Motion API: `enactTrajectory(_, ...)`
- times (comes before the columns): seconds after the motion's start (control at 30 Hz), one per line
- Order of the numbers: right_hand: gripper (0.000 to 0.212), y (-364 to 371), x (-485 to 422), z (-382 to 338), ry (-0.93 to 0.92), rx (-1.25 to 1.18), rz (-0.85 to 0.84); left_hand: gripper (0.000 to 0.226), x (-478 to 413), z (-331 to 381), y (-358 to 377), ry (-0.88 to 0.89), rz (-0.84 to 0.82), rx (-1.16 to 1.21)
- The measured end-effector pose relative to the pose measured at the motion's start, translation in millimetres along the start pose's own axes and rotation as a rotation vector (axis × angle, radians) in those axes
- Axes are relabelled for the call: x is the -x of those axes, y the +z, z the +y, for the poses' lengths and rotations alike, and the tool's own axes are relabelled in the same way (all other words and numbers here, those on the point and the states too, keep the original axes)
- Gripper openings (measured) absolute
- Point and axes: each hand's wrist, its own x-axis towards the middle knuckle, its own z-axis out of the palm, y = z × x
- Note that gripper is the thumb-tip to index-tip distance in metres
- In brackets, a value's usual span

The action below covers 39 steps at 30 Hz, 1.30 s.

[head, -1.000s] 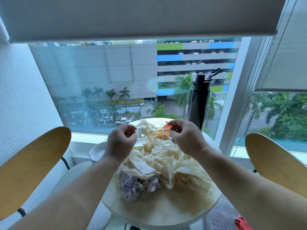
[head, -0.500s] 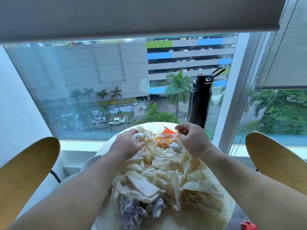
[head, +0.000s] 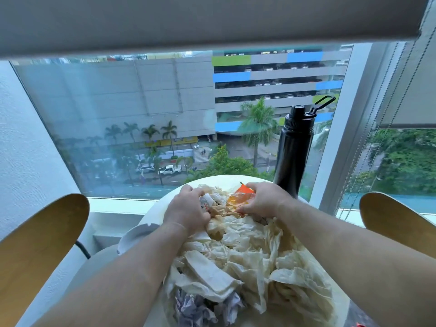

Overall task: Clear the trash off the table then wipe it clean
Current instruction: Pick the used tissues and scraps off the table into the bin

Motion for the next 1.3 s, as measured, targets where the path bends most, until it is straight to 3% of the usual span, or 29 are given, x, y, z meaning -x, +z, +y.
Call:
enactTrajectory(0.13, 0.032, 0, -3, -1, -0.031, 0.121, -0.002, 0.057, 3, -4, -3, 0.013, 0.085, 0.093)
enactTrajectory(0.2, 0.015, -1, -2, -1, -0.054, 0.157, -0.005, 0.054, 5, -5, -6, 0.021, 0.136, 0.168)
enactTrajectory(0.4, 0.019, -13, 5, 3, -0.054, -0.135, 0.086, 0.029, 10, -2, -20, 0.098, 0.246, 0.358)
enactTrajectory(0.67, 0.001, -38, 12, 15, -0.097, -0.478, 0.36, 0.049, 19, 0, -37, 0.154, 0.455, 0.403)
enactTrajectory(0.73, 0.008, -42, 13, 15, -0.12, -0.542, 0.393, 0.052, 22, 1, -43, 0.158, 0.496, 0.393)
enactTrajectory(0.97, 0.038, -56, 16, -4, -0.194, -0.924, 0.391, 0.054, 33, 11, -70, 0.109, 0.547, 0.431)
enactTrajectory(1.3, 0.037, -66, 22, -48, -0.237, -1.02, 0.377, 0.051, 70, 8, -114, -0.012, 0.685, 0.494)
